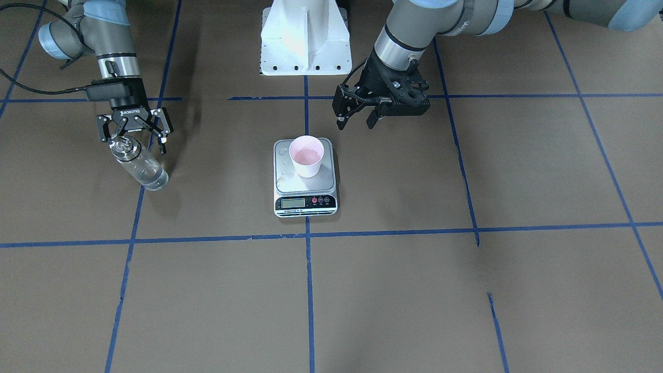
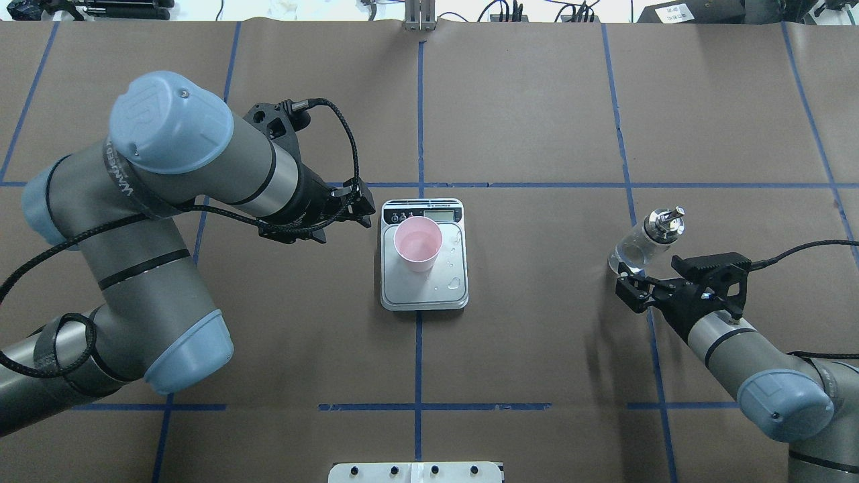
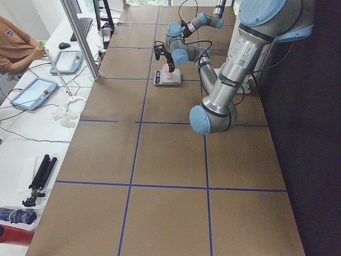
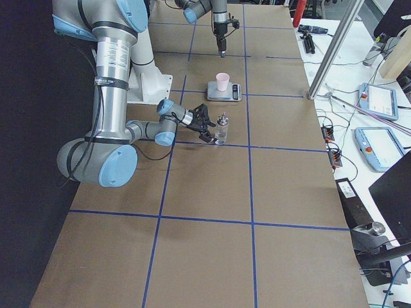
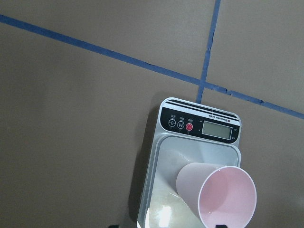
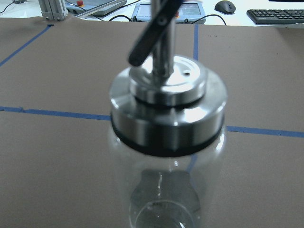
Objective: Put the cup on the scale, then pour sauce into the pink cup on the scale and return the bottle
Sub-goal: 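Close the right gripper around the glass bottle and lift it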
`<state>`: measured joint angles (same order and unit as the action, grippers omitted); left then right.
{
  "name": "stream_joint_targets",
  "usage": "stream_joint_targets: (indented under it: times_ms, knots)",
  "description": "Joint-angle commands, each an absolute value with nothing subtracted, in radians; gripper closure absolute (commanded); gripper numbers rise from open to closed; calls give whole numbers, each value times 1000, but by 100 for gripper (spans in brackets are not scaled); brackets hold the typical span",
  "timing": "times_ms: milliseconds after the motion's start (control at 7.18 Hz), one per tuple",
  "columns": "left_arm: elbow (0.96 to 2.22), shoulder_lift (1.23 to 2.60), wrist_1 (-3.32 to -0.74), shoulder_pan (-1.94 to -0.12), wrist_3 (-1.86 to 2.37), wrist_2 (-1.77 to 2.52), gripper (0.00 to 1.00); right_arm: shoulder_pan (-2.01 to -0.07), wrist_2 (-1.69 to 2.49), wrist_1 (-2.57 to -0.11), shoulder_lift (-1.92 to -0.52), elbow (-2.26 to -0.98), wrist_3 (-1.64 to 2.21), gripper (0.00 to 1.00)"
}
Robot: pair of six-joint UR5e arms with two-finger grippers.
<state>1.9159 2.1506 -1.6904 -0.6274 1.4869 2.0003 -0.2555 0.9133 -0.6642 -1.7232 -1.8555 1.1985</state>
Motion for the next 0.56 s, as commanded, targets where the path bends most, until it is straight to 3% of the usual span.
stream_joint_targets:
  times_ms: [0,418]
  knots:
    - [1914,2149,-1690,-629,1483,1999,27,-256,891,-663,-1703,-1838,1200,0]
    - [1913,2149,-1690,-643,1447,1999,27,-261,862,-660,-1681,-1804,1200,0]
